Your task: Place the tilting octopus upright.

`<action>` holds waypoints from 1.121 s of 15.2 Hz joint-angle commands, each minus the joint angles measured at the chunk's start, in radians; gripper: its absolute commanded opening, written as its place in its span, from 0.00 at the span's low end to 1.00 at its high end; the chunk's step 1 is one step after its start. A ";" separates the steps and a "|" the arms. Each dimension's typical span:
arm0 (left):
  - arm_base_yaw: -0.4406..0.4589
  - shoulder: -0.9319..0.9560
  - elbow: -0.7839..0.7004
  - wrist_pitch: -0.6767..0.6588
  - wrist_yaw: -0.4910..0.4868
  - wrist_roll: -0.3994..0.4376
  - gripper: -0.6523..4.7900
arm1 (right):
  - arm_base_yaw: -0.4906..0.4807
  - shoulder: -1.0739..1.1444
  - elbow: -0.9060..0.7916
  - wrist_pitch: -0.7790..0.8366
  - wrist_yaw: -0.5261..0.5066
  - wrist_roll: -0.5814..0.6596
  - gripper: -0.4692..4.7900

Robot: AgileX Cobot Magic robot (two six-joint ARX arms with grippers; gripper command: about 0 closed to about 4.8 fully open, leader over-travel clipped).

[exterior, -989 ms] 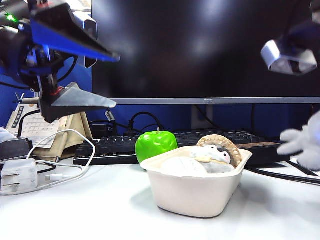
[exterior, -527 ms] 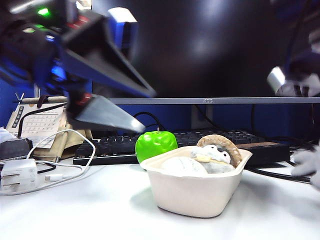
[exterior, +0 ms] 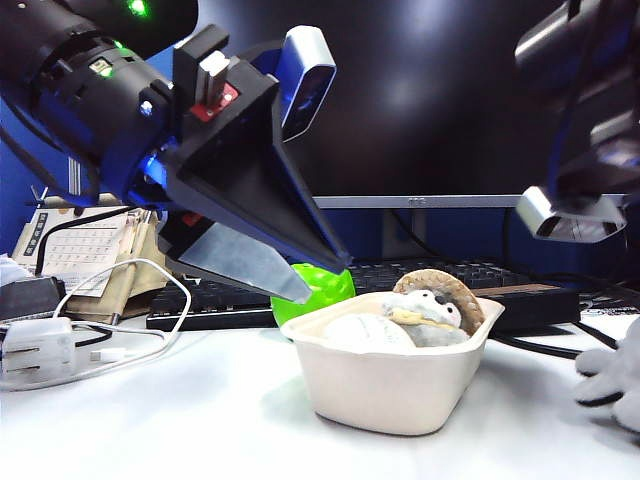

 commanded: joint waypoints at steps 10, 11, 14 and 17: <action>-0.004 -0.003 0.006 0.005 -0.026 0.006 0.75 | 0.001 0.051 0.003 0.076 -0.027 -0.011 0.40; -0.004 -0.003 0.006 0.005 -0.026 0.006 0.75 | 0.001 0.051 0.003 0.075 -0.027 -0.011 0.40; -0.004 -0.003 0.006 0.002 -0.026 0.006 0.75 | 0.001 0.050 0.003 0.043 -0.027 -0.031 0.55; -0.003 -0.006 0.006 -0.002 -0.027 0.006 0.75 | 0.001 0.050 0.004 0.037 -0.023 -0.034 0.55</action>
